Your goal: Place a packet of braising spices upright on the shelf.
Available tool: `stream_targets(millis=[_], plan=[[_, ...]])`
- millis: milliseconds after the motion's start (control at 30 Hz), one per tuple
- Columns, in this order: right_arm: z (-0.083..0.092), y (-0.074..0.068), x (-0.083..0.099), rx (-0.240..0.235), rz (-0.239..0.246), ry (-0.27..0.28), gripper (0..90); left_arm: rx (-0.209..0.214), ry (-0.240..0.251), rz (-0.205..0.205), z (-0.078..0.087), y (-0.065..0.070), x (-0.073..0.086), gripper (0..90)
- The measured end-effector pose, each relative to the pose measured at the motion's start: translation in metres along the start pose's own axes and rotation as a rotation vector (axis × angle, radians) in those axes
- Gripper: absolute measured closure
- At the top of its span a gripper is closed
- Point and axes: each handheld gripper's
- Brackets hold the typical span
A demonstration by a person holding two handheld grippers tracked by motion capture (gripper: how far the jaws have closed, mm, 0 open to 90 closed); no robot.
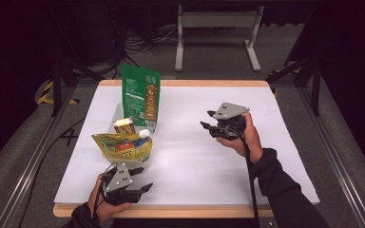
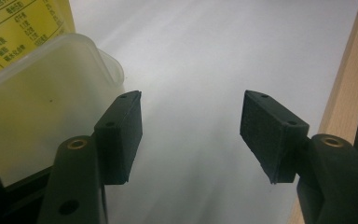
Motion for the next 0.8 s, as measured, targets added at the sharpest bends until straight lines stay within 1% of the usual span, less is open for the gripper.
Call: stream_targets(millis=[167, 267, 333, 400, 500, 533, 600, 733, 800], plan=[[0.012, 0.002, 0.007, 0.017, 0.008, -0.01, 48.1, -0.009, -0.004, -0.005, 0.001, 0.0, 0.0, 39.1], [0.018, 0.002, 0.011, 0.018, 0.015, -0.022, 46.5, -0.011, -0.001, -0.007, 0.002, -0.001, 0.0, 39.0], [0.022, 0.002, 0.015, 0.012, 0.014, -0.025, 43.9, -0.011, -0.002, -0.008, 0.002, -0.001, 0.0, 38.9], [0.028, 0.001, 0.019, 0.01, 0.021, -0.029, 43.4, -0.012, -0.003, -0.01, 0.001, -0.001, 0.0, 38.8], [0.032, 0.001, 0.021, 0.01, 0.022, -0.033, 42.0, -0.011, -0.005, -0.01, 0.001, -0.001, 0.0, 38.8], [0.037, 0.0, 0.025, 0.014, 0.026, -0.035, 40.9, -0.013, -0.008, -0.013, 0.001, 0.0, 0.0, 38.8], [0.039, 0.0, 0.026, 0.012, 0.025, -0.036, 40.2, -0.013, -0.009, -0.013, 0.001, 0.0, 0.0, 38.8], [0.046, 0.0, 0.034, 0.009, 0.027, -0.048, 38.8, -0.016, -0.009, -0.014, 0.001, -0.001, 0.0, 38.8], [0.049, -0.002, 0.039, 0.015, 0.033, -0.056, 38.4, -0.02, -0.009, -0.016, 0.002, -0.001, 0.0, 38.8]])
Point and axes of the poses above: each handheld gripper's, and its own axes: z roughly backward along the jaws, x roughly out of its underside, y roughly to its right, and after that the axes turned 5 degrees about -x, right-handed
